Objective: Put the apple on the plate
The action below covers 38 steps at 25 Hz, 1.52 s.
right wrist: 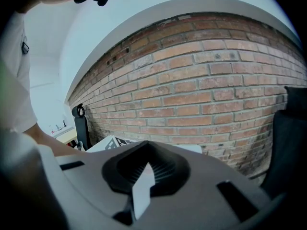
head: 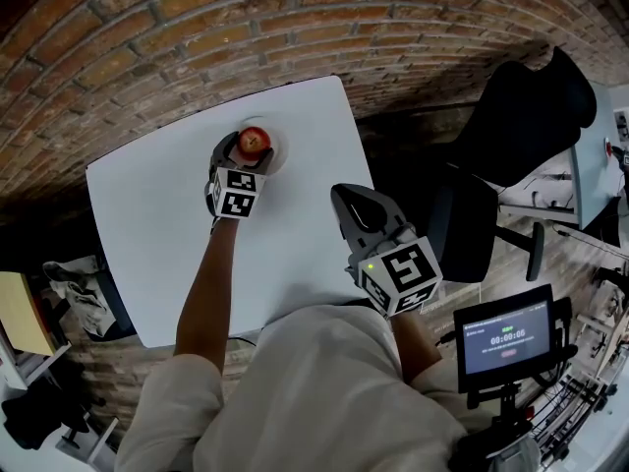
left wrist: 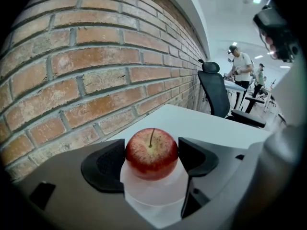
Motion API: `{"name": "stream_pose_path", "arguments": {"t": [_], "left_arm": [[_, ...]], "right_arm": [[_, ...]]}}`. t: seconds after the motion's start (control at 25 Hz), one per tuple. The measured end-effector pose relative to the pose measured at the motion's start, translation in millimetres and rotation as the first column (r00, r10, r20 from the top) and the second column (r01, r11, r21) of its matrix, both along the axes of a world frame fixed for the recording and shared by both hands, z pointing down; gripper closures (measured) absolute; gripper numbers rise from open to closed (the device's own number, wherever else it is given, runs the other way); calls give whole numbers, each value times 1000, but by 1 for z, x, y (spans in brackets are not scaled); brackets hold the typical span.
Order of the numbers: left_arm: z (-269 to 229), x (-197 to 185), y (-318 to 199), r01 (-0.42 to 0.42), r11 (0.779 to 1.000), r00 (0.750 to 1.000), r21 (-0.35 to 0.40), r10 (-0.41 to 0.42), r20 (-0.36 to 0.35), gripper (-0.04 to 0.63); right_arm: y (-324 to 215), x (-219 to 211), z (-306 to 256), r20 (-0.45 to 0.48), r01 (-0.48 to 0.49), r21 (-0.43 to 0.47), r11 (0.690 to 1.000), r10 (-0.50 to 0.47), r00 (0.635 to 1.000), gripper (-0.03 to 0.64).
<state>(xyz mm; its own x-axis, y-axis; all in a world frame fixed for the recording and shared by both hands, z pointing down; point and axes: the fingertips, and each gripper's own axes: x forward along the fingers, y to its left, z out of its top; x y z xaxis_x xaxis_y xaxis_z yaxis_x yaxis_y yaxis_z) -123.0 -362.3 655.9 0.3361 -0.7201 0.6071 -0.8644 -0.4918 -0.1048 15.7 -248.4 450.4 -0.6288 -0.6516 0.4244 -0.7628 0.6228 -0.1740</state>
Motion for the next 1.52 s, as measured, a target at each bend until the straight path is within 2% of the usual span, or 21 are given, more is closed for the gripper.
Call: {"name": "stream_pose_path", "arguments": {"t": [0.28, 0.72, 1.0, 1.4, 1.52], "left_arm": [[-5, -3, -2, 36, 999, 998, -10, -36, -59, 247], [-23, -4, 3, 41, 999, 998, 15, -41, -42, 247], [-66, -7, 17, 67, 995, 996, 71, -62, -68, 247], [-134, 8, 59, 46, 986, 984, 162, -17, -179, 250], [-159, 6, 74, 57, 974, 983, 218, -18, -181, 306]], "right_arm": [[1, 2, -3, 0, -3, 11, 1000, 3, 1000, 614], [5, 4, -9, 13, 3, 27, 1000, -3, 1000, 614], [12, -3, -22, 25, 25, 55, 998, -26, 999, 614], [22, -7, -46, 31, 46, 117, 992, -50, 998, 614], [27, -9, -55, 33, 51, 139, 989, -56, 998, 614]]}}
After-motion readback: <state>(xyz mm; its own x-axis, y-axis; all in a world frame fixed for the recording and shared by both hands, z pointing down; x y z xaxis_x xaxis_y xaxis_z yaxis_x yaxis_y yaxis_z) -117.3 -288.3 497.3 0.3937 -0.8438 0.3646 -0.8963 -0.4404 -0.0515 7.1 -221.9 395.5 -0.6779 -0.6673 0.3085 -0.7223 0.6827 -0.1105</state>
